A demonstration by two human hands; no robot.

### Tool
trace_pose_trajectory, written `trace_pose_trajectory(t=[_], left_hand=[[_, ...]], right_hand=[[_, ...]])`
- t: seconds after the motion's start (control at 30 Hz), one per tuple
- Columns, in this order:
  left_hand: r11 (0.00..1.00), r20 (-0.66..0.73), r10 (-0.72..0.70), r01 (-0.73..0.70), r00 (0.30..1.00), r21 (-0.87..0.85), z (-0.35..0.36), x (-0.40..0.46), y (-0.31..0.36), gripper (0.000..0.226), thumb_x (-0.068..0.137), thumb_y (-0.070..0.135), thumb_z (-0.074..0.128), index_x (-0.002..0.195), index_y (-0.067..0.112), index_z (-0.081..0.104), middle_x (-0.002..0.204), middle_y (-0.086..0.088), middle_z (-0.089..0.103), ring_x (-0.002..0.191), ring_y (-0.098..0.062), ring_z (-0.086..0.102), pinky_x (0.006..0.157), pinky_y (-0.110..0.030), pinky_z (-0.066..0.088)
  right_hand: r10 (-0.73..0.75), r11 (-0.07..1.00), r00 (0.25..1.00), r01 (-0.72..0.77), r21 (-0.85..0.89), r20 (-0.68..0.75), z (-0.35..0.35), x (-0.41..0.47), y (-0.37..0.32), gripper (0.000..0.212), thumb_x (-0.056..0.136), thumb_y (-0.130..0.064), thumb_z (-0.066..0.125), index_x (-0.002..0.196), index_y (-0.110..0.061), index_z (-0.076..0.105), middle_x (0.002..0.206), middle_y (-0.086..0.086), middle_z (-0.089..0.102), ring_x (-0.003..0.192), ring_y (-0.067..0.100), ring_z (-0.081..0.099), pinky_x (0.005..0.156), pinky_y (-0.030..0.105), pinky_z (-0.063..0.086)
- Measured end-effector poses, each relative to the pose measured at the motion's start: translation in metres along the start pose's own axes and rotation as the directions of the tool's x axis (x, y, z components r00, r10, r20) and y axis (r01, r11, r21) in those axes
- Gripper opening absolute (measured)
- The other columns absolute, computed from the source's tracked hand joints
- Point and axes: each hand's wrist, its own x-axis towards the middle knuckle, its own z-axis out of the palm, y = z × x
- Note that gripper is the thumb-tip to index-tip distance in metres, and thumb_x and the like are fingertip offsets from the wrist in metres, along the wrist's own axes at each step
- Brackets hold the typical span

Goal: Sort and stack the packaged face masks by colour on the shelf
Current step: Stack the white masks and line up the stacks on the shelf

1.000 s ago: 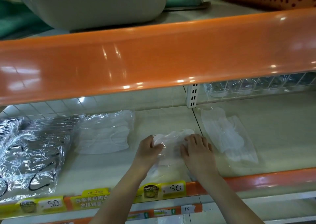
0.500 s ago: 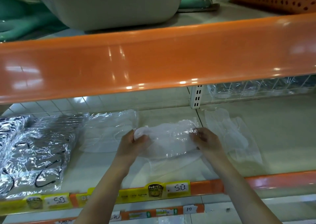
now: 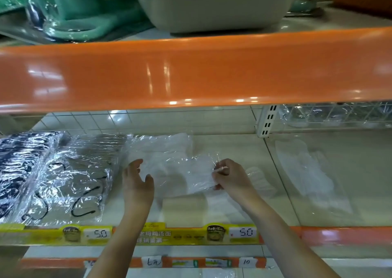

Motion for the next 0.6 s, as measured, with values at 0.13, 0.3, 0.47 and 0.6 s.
trace_pose_trajectory(t=[0.13, 0.3, 0.47, 0.6], left_hand=[[0.996, 0.03, 0.023, -0.026, 0.999, 0.082, -0.008, -0.006, -0.007, 0.045, 0.088, -0.004, 0.056, 0.131, 0.004, 0.047, 0.129, -0.018, 0.046, 0.117, -0.032, 0.047, 0.093, -0.036, 0.038], [0.983, 0.164, -0.04, 0.01, 0.986, 0.184, -0.011, -0.009, -0.014, 0.043, 0.092, 0.009, 0.056, 0.133, 0.008, 0.045, 0.137, -0.017, 0.042, 0.123, -0.032, 0.043, 0.093, -0.032, 0.035], [0.894, 0.336, 0.003, -0.153, 0.942, 0.421, -0.015, 0.002, -0.025, 0.047, 0.095, 0.033, 0.051, 0.141, 0.026, 0.041, 0.147, -0.007, 0.037, 0.136, -0.025, 0.031, 0.11, -0.038, 0.026], [0.796, 0.415, 0.008, -0.257, 0.91, 0.548, -0.019, 0.009, -0.036, 0.048, 0.093, 0.05, 0.046, 0.14, 0.048, 0.034, 0.154, 0.0, 0.021, 0.142, -0.025, 0.017, 0.114, -0.04, 0.021]], right_hand=[[-0.008, 0.999, 0.999, 0.009, -0.037, 0.035, 0.034, 0.0, -0.001, 0.013, 0.086, 0.0, 0.055, 0.093, -0.011, 0.055, 0.09, 0.008, 0.06, 0.058, 0.019, 0.065, 0.067, 0.039, 0.058], [-0.007, 0.989, 1.0, 0.011, -0.145, 0.026, 0.065, 0.002, -0.011, 0.016, 0.086, -0.001, 0.051, 0.096, -0.013, 0.049, 0.082, 0.002, 0.057, 0.061, 0.017, 0.062, 0.055, 0.023, 0.05], [-0.021, 0.945, 1.0, 0.02, -0.326, 0.0, 0.08, 0.007, -0.014, 0.024, 0.091, -0.006, 0.048, 0.114, -0.011, 0.048, 0.099, 0.007, 0.059, 0.089, 0.026, 0.058, 0.064, 0.028, 0.037], [-0.097, 0.889, 0.995, 0.084, -0.45, -0.007, 0.086, 0.009, -0.011, 0.016, 0.093, -0.002, 0.042, 0.108, -0.002, 0.048, 0.098, 0.011, 0.052, 0.09, 0.027, 0.049, 0.061, 0.025, 0.023]])
